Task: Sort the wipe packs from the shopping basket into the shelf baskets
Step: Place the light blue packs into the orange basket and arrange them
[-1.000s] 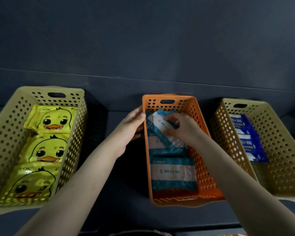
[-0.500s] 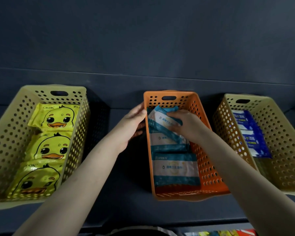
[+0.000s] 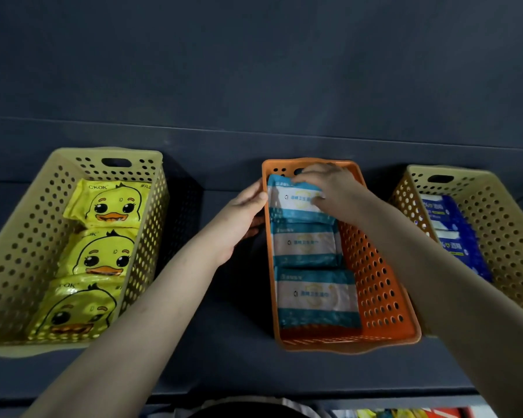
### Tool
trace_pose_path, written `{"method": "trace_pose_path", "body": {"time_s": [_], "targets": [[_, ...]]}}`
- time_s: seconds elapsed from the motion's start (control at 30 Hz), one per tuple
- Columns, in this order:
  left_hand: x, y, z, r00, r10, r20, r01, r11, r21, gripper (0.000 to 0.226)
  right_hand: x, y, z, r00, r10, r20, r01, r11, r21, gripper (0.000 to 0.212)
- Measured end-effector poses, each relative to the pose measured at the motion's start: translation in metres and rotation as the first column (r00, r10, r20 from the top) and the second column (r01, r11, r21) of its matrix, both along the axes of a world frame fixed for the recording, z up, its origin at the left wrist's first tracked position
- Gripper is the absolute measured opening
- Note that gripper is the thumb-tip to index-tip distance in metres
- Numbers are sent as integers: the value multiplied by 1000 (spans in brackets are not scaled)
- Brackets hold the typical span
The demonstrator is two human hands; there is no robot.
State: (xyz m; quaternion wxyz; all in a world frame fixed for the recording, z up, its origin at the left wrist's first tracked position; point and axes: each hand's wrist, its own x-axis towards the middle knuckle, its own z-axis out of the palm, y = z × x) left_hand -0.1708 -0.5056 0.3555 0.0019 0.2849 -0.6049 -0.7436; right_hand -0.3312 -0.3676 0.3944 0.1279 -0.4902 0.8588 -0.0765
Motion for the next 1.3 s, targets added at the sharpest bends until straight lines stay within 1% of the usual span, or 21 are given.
{"method": "trace_pose_path", "body": {"time_s": [0.03,0.1,0.13,0.2,0.27,0.37,0.43,0.57,0.63,0.7,0.77,0.8,0.83,0.9,0.97,1.03,1.1,1.17,1.23,1.3], "targets": [[0,-1,0,1000,-1,1,1,1000,1,32,2,0,-2,999,-13,-45,13,1000,0,54],[0,-2,-2,1000,-2,-2,2,1000,1,33,13,7,-9,989,-99,-107,93,994,-56,51],[0,-2,-2,1000,0,-5,0,1000,5,34,19,11,-15,984,-148,-95,139,986,-97,49],[0,-2,-3,1000,2,-7,-1,1000,10,37,30,15,-26,975,-219,28,221,967,-130,47],[-1,-2,-5,1000,-10,-7,10,1000,6,39,33,14,-32,968,-234,95,243,964,-103,46],[0,-4,-8,1000,-20,-14,20,1000,2,40,31,11,-33,963,-237,126,253,959,-127,47],[0,-5,-7,1000,-17,-17,17,1000,1,41,29,12,-34,950,-274,153,297,943,-153,48],[1,-2,-1,1000,-15,-5,15,1000,-9,45,27,11,-34,925,-302,232,341,928,-153,47],[1,-2,4,999,-32,1,32,999,-24,40,25,9,-32,911,-300,282,355,919,-171,46],[2,-2,8,999,-34,14,34,998,-57,36,23,7,-31,913,-282,295,341,925,-170,46],[3,-3,14,999,-21,32,26,988,-151,44,21,8,-27,913,-273,305,331,930,-158,46],[4,-4,18,998,-25,51,36,970,-240,50,20,9,-23,905,-277,323,339,928,-154,45],[5,-5,23,996,-27,83,54,933,-357,55,21,12,-19,898,-282,338,349,924,-156,45],[12,-8,32,989,-1,150,92,794,-600,63,27,23,-6,902,-296,316,367,909,-198,46],[22,-10,41,987,49,153,81,670,-738,63,39,34,12,921,-312,234,371,886,-279,46],[42,-6,52,995,58,86,35,594,-804,63,62,49,31,935,-329,133,355,863,-360,47],[70,5,62,999,47,-3,-27,520,-854,60,96,67,48,935,-340,100,347,823,-449,47],[107,23,66,995,38,-94,-100,475,-874,57,139,88,57,927,-365,87,354,776,-522,45],[148,45,63,983,34,-182,-175,496,-851,57,190,111,59,912,-396,108,379,714,-588,43],[193,70,51,973,37,-230,-213,538,-816,57,244,137,52,886,-431,172,438,657,-614,42]]}}
